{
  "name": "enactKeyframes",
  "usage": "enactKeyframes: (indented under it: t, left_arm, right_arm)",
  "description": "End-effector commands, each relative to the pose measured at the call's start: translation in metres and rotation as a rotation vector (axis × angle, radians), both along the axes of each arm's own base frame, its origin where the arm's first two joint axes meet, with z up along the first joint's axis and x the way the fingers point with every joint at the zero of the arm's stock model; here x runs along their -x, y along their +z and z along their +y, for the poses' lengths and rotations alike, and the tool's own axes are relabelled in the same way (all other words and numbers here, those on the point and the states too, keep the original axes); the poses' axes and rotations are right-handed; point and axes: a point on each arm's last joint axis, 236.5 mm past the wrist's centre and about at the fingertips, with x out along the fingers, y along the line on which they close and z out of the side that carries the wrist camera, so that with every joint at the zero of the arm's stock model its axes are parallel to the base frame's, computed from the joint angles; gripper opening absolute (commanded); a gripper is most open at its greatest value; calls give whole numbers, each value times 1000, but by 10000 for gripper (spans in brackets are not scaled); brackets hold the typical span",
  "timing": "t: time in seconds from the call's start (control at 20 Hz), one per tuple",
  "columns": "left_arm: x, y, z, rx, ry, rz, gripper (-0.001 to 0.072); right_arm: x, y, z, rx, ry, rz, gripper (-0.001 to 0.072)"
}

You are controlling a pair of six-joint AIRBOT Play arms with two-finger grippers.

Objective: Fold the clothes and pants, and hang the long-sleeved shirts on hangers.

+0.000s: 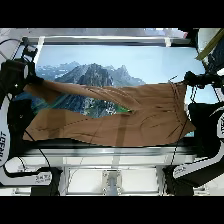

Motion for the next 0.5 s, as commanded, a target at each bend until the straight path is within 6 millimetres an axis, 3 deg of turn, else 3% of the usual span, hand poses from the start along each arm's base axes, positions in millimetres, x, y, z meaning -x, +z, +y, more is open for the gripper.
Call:
enactKeyframes:
  t: [0.0,0.1,0.2,0.25,0.35,0.4,0.45]
  left_arm:
    - [33,-38,37,24,162,83,5]
    - [47,-56,39,31,177,135,8]
    - [51,-73,24,95,177,160,22]
    - [50,-79,12,139,174,162,145]
    - [41,-73,1,144,145,134,653]
    - [30,-60,-2,151,148,76,645]
    - [12,-35,-5,172,161,-40,645]
  right_arm:
    - [2,-13,2,-10,-1,34,30]
    - [3,-17,3,-19,1,45,30]
    - [2,-16,7,-30,0,43,30]
    - [2,-16,9,-30,5,44,30]
    - [1,-16,18,-31,22,48,31]
    - [0,-16,20,-31,28,49,31]
    - [0,-16,23,-31,32,49,31]
